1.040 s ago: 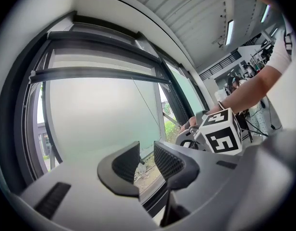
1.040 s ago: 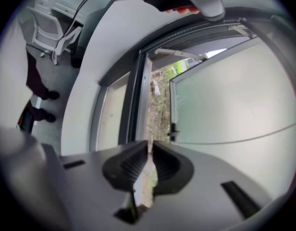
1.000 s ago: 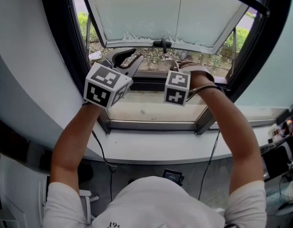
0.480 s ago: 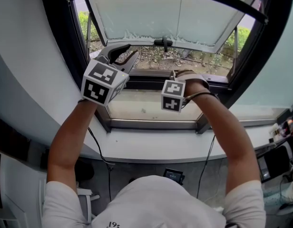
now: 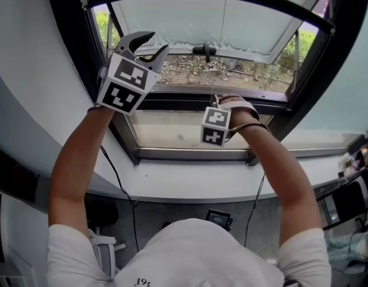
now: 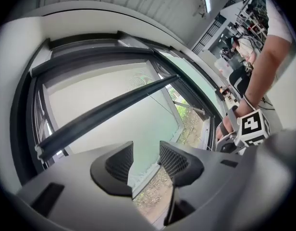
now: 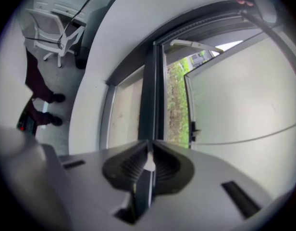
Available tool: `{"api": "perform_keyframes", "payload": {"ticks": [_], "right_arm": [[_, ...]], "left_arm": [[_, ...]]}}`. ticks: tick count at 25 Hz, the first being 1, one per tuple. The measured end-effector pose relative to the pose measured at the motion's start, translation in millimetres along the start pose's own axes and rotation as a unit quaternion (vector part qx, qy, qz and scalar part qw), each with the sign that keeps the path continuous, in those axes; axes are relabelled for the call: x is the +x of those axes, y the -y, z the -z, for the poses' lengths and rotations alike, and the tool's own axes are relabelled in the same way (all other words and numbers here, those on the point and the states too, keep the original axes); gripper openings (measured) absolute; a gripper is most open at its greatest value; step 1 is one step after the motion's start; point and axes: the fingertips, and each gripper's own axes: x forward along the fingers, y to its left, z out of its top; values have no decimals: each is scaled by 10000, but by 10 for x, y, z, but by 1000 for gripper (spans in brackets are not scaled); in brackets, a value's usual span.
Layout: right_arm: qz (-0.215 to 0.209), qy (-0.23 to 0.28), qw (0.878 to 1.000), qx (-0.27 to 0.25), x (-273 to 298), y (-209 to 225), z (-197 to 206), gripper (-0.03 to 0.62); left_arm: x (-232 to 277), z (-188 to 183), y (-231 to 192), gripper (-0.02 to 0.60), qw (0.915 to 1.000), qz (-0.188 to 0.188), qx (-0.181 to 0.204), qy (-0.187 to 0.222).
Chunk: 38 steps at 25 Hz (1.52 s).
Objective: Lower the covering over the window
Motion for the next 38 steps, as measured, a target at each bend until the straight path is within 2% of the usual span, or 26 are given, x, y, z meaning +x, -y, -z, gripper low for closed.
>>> {"api": "perform_keyframes", "payload": {"ticks": [5,11,15,20,29,35,38], "right_arm": [[-110,-43,9999,9,43,-125,0,40],[-389,-192,9990,-96,172,-444,43,40],[-480,-154,9987,-43,233,-551,31,40],[-526,-134,9985,-28,260,-603,-5,40],[-534,-24,9985,140,243,-669,-97,40],[-545,54,9981,289,241,-674,-78,40],[-562,154,9976,364,235,-678,-97,40]], "left_arm": [[164,-83,-115,194,9971,-200,715,-141],[336,-184,-188,216,9868,-347,1559,-264],[510,-121,-182,237,9734,-361,2202,-520],[689,-44,-198,278,9519,-377,2899,-921],[832,-13,-161,279,9336,-480,3327,-1239],[907,-8,-188,279,9387,-411,3163,-1310],[919,13,-183,278,9357,-373,3250,-1322]]}}
